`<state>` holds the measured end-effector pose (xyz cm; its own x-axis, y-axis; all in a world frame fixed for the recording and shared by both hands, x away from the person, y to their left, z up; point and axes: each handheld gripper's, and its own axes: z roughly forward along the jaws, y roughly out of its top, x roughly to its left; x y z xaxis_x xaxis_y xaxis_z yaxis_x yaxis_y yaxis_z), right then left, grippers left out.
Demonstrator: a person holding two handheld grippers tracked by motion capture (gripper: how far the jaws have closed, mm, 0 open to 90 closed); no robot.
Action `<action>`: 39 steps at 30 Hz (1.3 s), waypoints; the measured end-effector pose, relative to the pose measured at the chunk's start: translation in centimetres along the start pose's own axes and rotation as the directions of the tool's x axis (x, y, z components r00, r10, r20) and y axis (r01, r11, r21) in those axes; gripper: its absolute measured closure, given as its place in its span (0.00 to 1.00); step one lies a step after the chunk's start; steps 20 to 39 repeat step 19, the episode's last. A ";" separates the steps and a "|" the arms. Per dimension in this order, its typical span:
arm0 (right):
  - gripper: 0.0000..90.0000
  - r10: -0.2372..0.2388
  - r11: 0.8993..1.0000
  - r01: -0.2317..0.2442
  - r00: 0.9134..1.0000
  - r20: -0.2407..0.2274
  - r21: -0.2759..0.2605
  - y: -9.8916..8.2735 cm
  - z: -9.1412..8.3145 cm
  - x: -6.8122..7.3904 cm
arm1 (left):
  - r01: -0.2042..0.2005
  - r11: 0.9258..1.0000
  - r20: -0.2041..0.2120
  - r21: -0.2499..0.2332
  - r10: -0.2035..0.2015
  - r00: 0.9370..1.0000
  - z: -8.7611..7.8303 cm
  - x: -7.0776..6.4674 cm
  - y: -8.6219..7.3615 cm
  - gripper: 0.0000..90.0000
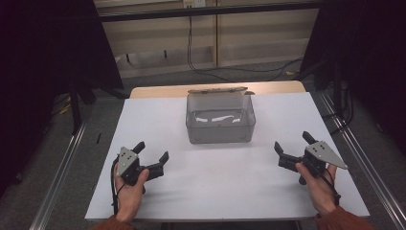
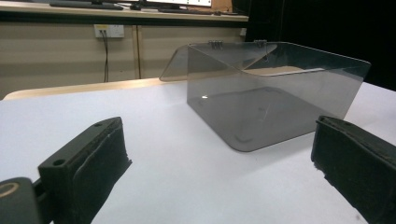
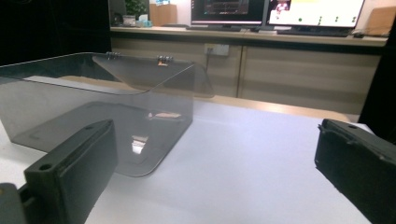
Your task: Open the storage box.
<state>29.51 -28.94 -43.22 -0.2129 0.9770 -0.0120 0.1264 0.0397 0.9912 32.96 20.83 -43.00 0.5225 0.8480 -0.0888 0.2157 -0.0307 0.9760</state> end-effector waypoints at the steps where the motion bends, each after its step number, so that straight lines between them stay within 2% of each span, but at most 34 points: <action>1: 0.00 0.002 1.000 -0.002 1.000 0.005 -0.002 -0.1 -0.2 0.0 | 0.004 1.000 -0.008 0.002 -0.004 1.000 -0.2 0.0 -0.1 0.04; 4: 0.00 -0.017 1.000 0.017 1.000 0.002 0.018 -0.4 -0.9 -0.1 | 0.006 1.000 -0.001 0.022 -0.006 1.000 -0.8 0.0 -0.4 0.04; 6: 0.00 -0.006 1.000 0.007 1.000 -0.010 0.020 -0.5 -1.4 -0.1 | 0.008 1.000 -0.018 0.019 -0.008 1.000 -1.3 0.0 -0.6 0.04; 9: 0.00 -0.008 1.000 0.008 1.000 -0.017 0.025 -0.6 -2.3 -0.2 | -0.004 1.000 -0.020 0.027 0.005 1.000 -1.9 0.1 -0.7 0.04; 12: 0.00 -0.041 0.999 0.041 0.999 0.007 0.015 -1.0 -3.0 -0.1 | 0.008 1.000 -0.027 0.021 -0.007 1.000 -2.5 0.1 -0.7 0.04; 13: 0.00 -0.048 0.999 0.048 0.999 0.013 0.003 -1.0 -3.1 -0.1 | 0.017 1.000 -0.016 0.015 -0.017 1.000 -2.7 0.0 -0.6 0.03; 17: 0.00 -0.036 0.999 0.036 0.999 0.015 0.001 -1.2 -2.8 -0.1 | -0.011 1.000 -0.026 -0.007 0.011 1.000 -2.7 0.1 -0.3 0.03; 19: 0.00 -0.024 1.000 0.024 1.000 0.008 0.002 -1.2 -2.6 -0.1 | 0.002 1.000 -0.036 0.007 -0.002 0.999 -2.6 0.4 -0.4 0.03; 39: 0.00 -0.024 1.000 0.024 1.000 0.008 0.002 -1.2 -2.6 -0.1 | 0.002 1.000 -0.036 0.007 -0.002 0.999 -2.6 0.4 -0.4 0.03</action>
